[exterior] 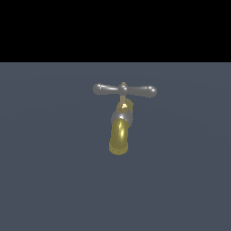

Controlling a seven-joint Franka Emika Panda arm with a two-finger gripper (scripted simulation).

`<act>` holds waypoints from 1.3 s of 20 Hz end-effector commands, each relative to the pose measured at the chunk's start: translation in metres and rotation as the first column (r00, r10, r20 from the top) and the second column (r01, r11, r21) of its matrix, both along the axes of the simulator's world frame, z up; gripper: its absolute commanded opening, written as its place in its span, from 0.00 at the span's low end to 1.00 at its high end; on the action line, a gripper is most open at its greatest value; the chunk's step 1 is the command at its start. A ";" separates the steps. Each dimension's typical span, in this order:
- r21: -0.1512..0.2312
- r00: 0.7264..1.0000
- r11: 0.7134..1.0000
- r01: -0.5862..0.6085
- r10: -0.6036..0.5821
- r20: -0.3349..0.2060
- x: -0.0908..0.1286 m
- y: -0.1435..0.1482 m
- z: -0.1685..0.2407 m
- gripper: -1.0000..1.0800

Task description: Turn on the faucet by rotating a designated handle.

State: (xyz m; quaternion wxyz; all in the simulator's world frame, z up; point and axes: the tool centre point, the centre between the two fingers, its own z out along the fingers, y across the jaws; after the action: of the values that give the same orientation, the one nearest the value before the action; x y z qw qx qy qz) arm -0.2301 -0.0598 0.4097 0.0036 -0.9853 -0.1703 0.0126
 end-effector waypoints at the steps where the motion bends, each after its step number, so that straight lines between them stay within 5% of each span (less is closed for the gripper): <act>1: 0.000 0.998 0.998 -0.060 0.060 0.001 0.006 -0.007 -0.013 0.00; 13: -0.001 0.942 0.942 -0.337 0.337 0.008 0.043 -0.036 -0.072 0.00; 26: -0.005 0.805 0.805 -0.593 0.593 0.013 0.091 -0.054 -0.133 0.00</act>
State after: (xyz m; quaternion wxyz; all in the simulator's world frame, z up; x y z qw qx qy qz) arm -0.1452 -0.1123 0.2834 -0.0010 -0.8907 -0.4545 0.0067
